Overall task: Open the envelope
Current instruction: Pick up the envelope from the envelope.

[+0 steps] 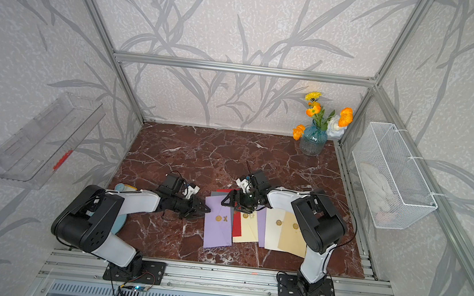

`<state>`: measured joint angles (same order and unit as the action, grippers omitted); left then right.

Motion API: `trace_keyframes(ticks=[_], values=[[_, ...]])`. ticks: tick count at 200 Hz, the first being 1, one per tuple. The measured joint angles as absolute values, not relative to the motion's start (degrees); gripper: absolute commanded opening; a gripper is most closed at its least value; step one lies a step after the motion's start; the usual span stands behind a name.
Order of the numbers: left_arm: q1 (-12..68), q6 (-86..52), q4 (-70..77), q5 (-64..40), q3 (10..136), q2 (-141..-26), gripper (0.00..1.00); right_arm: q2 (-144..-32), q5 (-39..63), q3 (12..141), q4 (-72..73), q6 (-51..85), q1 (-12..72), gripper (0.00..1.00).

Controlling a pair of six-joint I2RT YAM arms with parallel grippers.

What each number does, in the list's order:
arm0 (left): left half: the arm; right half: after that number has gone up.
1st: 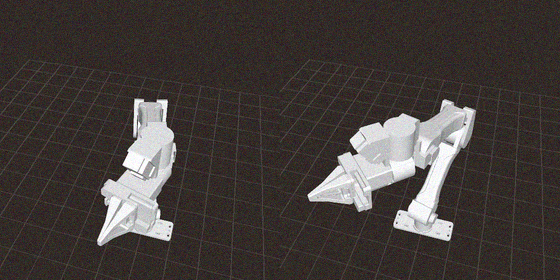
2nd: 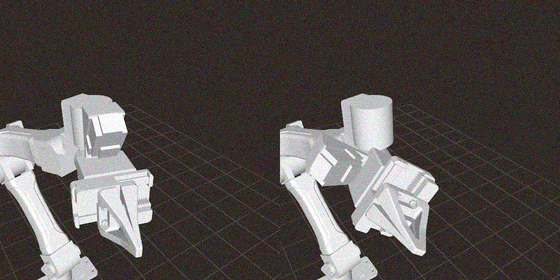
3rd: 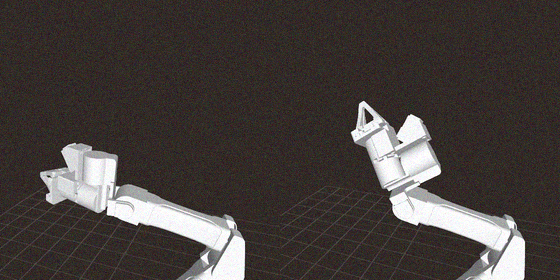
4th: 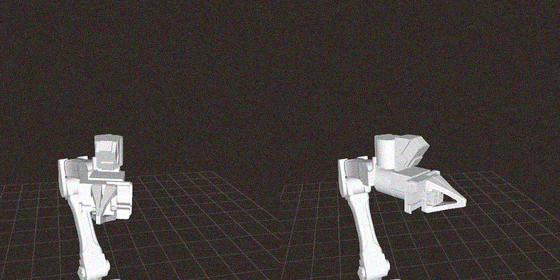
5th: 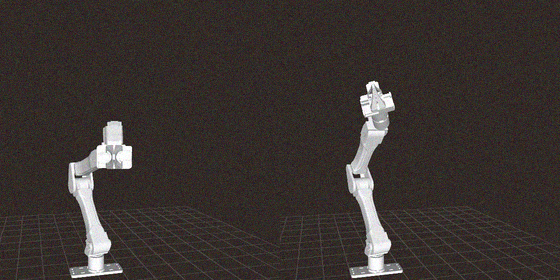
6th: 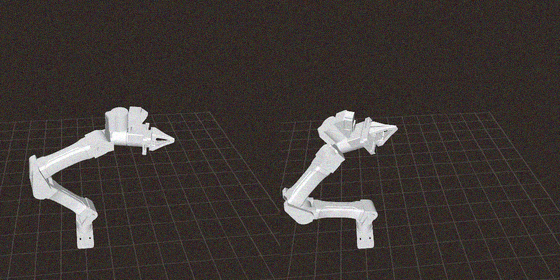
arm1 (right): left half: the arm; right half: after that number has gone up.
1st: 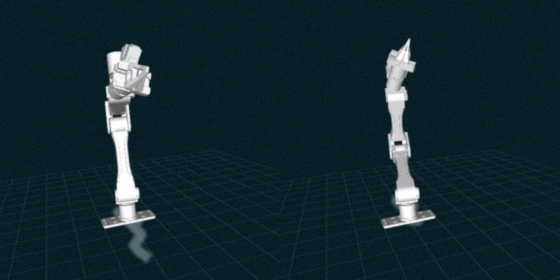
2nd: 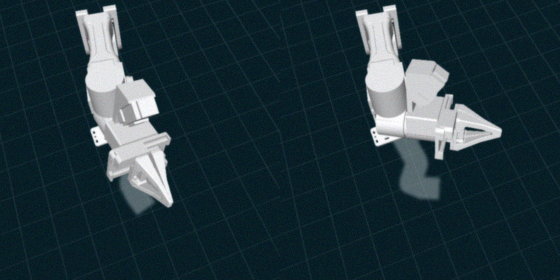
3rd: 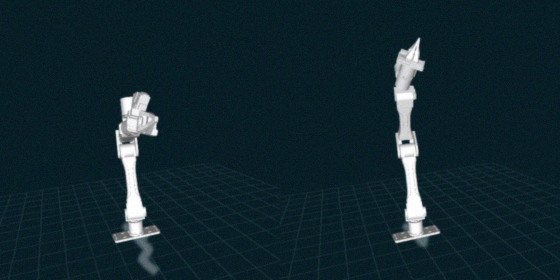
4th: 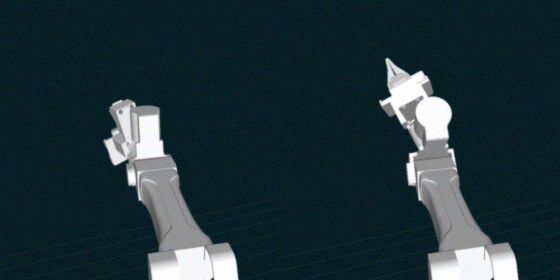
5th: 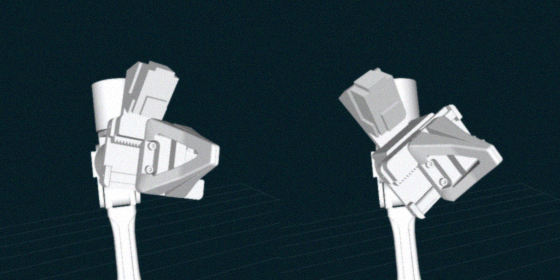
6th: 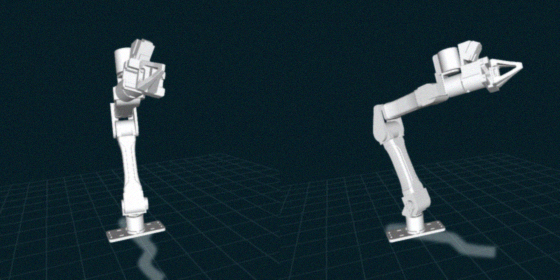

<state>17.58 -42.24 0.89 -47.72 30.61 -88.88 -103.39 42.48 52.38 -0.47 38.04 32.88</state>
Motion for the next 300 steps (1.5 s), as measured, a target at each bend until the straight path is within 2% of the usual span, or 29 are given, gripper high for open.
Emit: trace_keyframes(ticks=[109, 266, 300], values=[[17.78, -43.83, 3.55, -47.88, 30.72, -89.91, 0.43, -99.72, 42.35, 51.55, -1.43, 37.85, 33.04, 0.84], [18.06, -44.84, 6.15, -48.58, 31.22, -91.64, 0.43, -106.04, 46.48, 51.46, 6.46, 39.92, 32.97, 0.84], [18.09, -45.15, 6.68, -49.19, 31.79, -92.6, 0.43, -106.78, 46.85, 51.44, 8.93, 41.6, 32.86, 0.79]])
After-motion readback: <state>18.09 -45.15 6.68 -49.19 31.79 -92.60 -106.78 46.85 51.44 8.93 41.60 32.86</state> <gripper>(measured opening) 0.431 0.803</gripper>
